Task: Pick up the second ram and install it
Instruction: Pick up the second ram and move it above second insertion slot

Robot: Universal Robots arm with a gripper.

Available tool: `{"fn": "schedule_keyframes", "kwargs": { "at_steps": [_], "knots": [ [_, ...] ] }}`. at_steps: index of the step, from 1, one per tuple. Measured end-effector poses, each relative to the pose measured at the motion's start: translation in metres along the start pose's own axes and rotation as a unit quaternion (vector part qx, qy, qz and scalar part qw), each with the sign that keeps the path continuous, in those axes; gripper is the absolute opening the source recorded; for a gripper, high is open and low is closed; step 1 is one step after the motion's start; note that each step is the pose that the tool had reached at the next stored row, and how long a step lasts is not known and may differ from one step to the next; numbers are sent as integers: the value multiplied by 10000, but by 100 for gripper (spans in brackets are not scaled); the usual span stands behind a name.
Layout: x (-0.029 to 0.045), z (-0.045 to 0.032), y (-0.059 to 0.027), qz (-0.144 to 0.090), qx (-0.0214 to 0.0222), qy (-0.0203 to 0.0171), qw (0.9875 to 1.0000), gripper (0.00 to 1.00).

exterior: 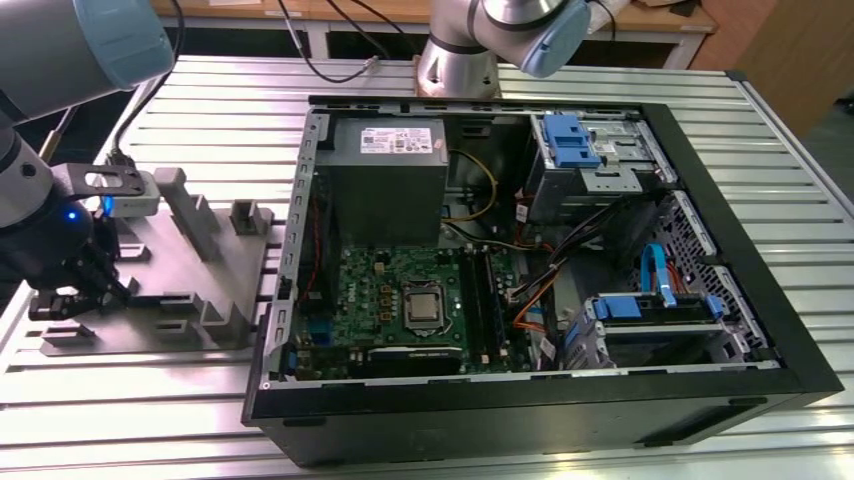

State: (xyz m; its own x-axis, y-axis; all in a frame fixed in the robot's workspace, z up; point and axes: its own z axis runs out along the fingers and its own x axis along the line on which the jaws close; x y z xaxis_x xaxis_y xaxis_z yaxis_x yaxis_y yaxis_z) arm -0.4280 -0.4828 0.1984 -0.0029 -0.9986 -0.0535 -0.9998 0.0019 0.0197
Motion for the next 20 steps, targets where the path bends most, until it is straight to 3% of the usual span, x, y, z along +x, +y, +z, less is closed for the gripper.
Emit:
{"fn": "schedule_keyframes", "kwargs": {
  "at_steps": [12,20],
  "knots": [
    [-1,-24,-4,0,0,0,10000,12],
    [-5,-103,-2,0,2,-15,10000,12]
  ]
}}
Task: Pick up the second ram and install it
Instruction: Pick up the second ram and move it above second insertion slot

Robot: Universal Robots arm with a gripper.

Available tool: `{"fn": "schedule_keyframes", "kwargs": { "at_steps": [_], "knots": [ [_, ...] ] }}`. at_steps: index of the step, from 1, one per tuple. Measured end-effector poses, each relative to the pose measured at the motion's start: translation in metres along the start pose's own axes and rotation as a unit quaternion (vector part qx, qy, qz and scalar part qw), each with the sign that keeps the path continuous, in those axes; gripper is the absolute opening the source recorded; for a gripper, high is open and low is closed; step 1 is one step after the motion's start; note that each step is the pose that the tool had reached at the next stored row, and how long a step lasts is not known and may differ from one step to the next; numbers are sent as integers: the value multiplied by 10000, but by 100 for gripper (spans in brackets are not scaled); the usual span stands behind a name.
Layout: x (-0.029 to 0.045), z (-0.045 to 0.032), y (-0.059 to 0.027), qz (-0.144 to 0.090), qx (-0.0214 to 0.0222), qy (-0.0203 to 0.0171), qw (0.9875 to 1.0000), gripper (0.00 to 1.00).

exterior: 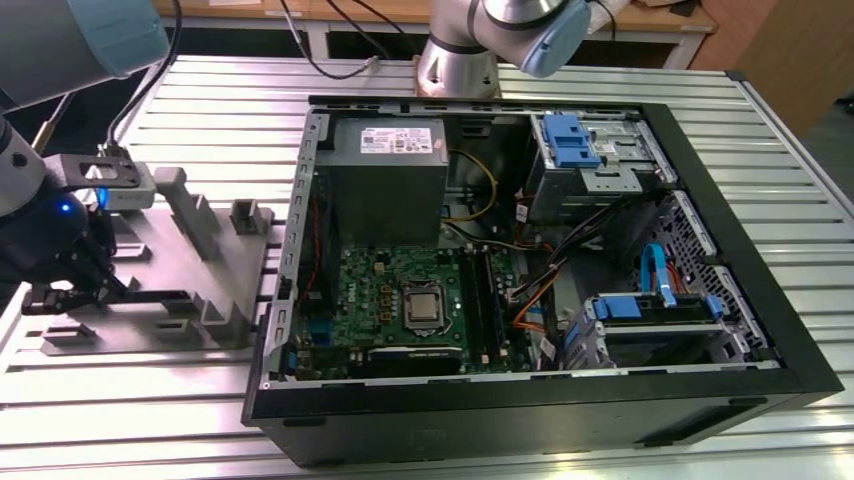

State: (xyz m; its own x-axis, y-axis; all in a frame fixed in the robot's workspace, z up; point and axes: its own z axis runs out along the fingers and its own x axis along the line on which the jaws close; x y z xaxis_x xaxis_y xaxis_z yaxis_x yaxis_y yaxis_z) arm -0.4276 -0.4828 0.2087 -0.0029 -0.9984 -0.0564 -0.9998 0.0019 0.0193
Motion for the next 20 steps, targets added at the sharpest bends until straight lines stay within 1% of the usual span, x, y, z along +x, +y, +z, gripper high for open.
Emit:
{"fn": "schedule_keyframes", "kwargs": {
  "at_steps": [6,10,11,12,20],
  "knots": [
    [-5,-88,2,0,0,0,10000,12],
    [-9,-158,3,0,1,0,10000,12],
    [-11,-187,4,0,0,0,10000,12],
    [-11,-197,4,0,-1,0,10000,12],
    [-12,-207,4,0,-1,0,10000,12]
  ]
}}
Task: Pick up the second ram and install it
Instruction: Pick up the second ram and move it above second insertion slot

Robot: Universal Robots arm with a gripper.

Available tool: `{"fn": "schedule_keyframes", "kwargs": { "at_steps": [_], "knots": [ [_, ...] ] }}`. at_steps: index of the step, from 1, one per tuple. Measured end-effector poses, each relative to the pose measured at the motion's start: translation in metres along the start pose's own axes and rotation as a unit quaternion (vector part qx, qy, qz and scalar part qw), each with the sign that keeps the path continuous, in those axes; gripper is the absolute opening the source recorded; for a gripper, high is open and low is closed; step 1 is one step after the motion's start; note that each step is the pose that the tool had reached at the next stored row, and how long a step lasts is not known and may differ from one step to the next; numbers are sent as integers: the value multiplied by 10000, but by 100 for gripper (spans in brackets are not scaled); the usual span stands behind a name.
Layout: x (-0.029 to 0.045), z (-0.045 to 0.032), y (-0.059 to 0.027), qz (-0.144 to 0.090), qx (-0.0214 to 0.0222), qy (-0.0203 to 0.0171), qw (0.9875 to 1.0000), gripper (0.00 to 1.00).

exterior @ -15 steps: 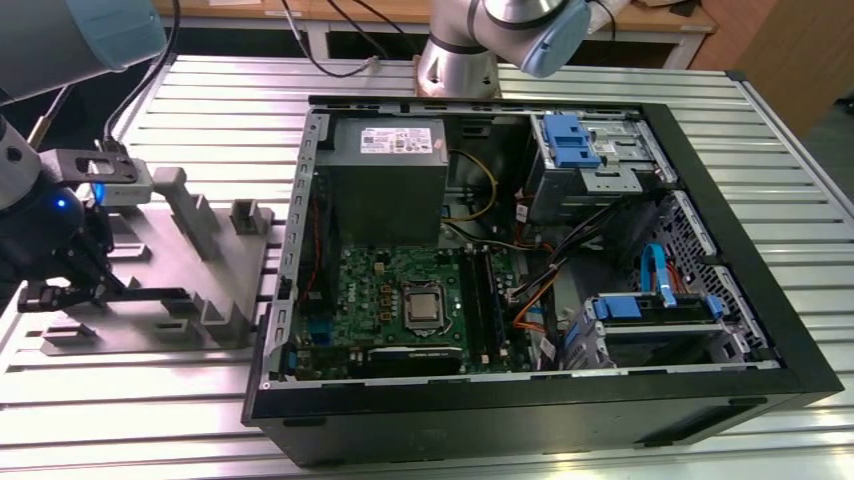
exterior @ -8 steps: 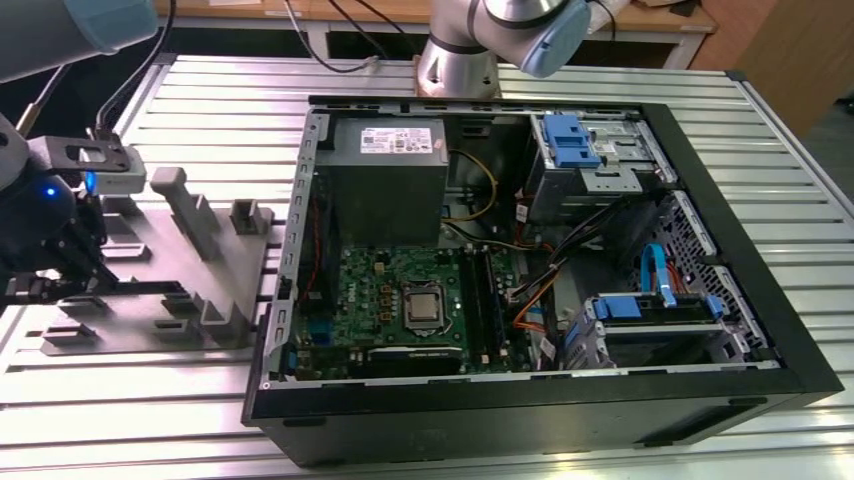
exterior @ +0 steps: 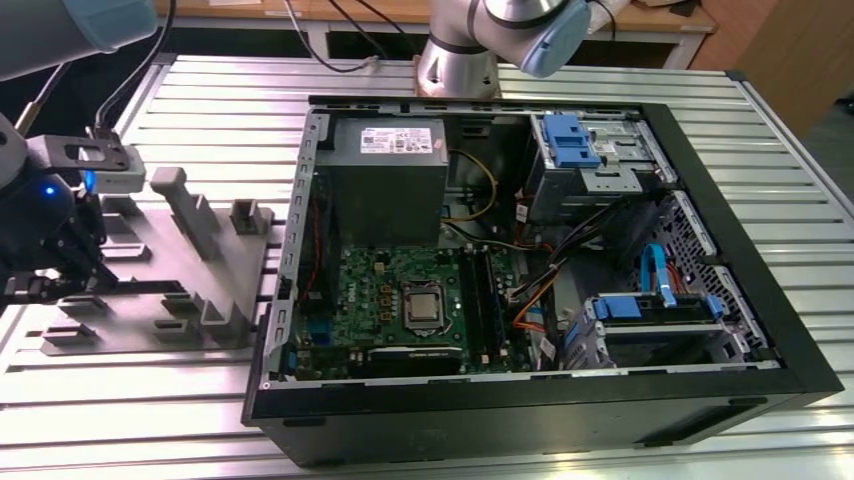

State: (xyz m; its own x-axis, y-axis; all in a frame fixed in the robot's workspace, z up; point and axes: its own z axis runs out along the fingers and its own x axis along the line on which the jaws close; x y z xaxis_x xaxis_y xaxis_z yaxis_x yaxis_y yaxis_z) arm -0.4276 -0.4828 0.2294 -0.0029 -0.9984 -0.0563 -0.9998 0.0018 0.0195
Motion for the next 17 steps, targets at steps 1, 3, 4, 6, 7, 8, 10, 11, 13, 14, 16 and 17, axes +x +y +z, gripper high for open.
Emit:
{"fn": "schedule_keyframes", "kwargs": {
  "at_steps": [1,3,4,6,7,8,10,11,13,14,16,17],
  "knots": [
    [0,-11,1,0,-2,1,10000,12],
    [-3,-41,1,4,1,-1,10000,12],
    [-4,-62,1,7,1,0,10000,12],
    [-6,-98,2,17,2,-1,10000,12],
    [-7,-118,2,24,2,-1,10000,12],
    [-8,-136,3,32,3,-1,10000,12],
    [-10,-174,3,48,4,-2,10000,12],
    [-11,-193,4,51,4,-2,10000,12],
    [-13,-230,5,54,4,-2,10000,12],
    [-14,-249,5,55,4,-3,10000,12],
    [-17,-293,6,57,4,-7,10000,12],
    [-18,-314,6,57,4,-10,10000,12]
  ]
}}
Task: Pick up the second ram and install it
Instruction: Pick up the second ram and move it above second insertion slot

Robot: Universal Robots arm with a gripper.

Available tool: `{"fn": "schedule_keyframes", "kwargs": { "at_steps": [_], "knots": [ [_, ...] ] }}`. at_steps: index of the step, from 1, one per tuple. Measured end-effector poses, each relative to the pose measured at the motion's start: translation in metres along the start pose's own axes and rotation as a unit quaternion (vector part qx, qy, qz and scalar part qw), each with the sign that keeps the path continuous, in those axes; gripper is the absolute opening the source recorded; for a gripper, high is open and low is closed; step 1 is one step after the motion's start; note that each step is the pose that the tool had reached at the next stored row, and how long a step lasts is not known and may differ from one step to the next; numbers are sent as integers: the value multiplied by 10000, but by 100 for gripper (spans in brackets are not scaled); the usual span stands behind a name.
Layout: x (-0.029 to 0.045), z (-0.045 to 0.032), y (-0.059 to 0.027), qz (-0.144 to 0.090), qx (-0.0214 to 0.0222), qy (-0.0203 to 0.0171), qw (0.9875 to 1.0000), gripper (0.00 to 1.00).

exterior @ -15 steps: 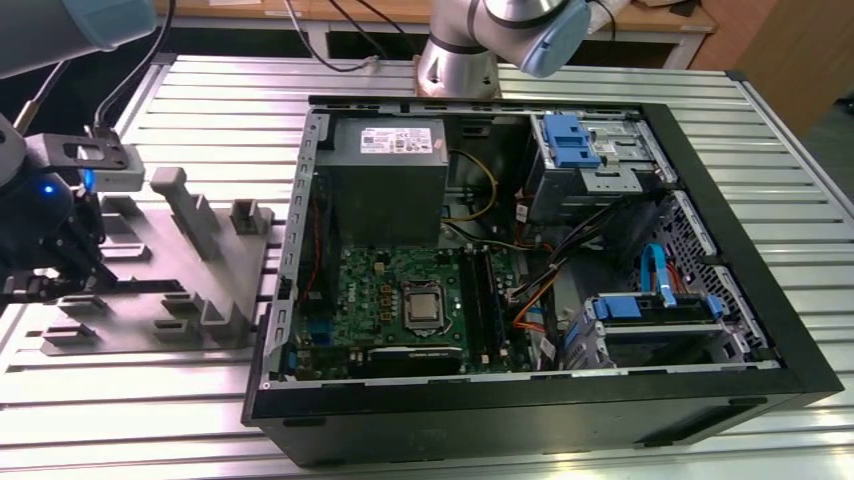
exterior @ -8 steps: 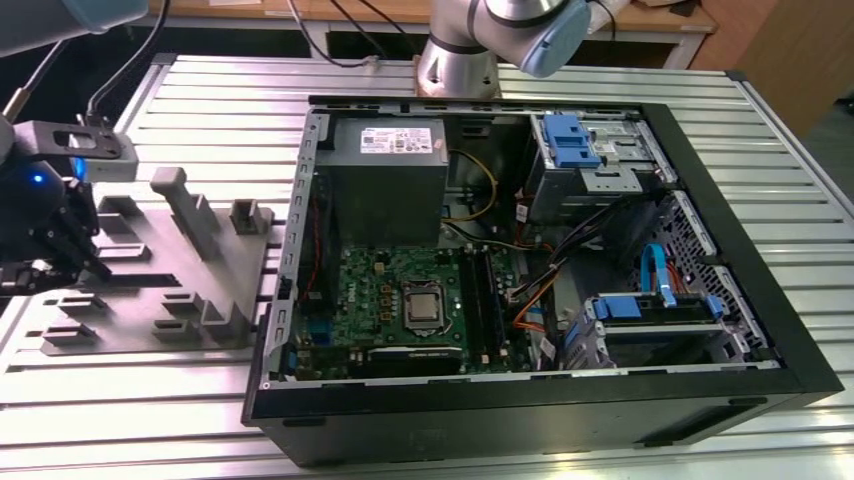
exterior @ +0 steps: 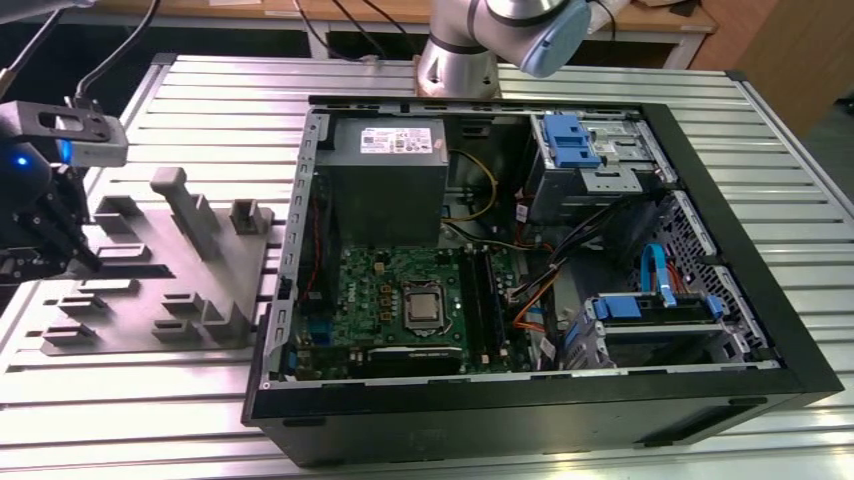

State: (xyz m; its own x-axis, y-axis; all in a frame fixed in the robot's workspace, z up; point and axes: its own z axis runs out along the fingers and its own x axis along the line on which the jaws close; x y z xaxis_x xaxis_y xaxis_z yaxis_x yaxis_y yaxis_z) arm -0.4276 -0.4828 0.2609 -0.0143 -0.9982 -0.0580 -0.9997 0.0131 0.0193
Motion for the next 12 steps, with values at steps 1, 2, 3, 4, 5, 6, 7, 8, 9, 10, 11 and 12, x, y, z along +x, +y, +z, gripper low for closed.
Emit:
{"fn": "schedule_keyframes", "kwargs": {
  "at_steps": [1,2,3,4,5,6,7,8,9,10,11,12],
  "knots": [
    [-1,-21,0,0,0,-2,10000,12],
    [-3,-43,1,0,0,-2,10000,12],
    [-4,-65,1,1,0,-3,10000,12],
    [-5,-87,2,1,0,-3,10000,12],
    [-7,-110,2,1,0,-3,10000,12],
    [-8,-134,2,1,0,-4,10000,12],
    [-9,-160,3,2,0,-4,10000,12],
    [-11,-183,3,2,0,-4,10000,12],
    [-12,-204,4,3,0,-4,10000,12],
    [-13,-226,4,3,0,-3,10000,12],
    [-14,-247,5,3,0,-4,10000,12],
    [-16,-267,5,3,0,-4,10000,12]
  ]
}}
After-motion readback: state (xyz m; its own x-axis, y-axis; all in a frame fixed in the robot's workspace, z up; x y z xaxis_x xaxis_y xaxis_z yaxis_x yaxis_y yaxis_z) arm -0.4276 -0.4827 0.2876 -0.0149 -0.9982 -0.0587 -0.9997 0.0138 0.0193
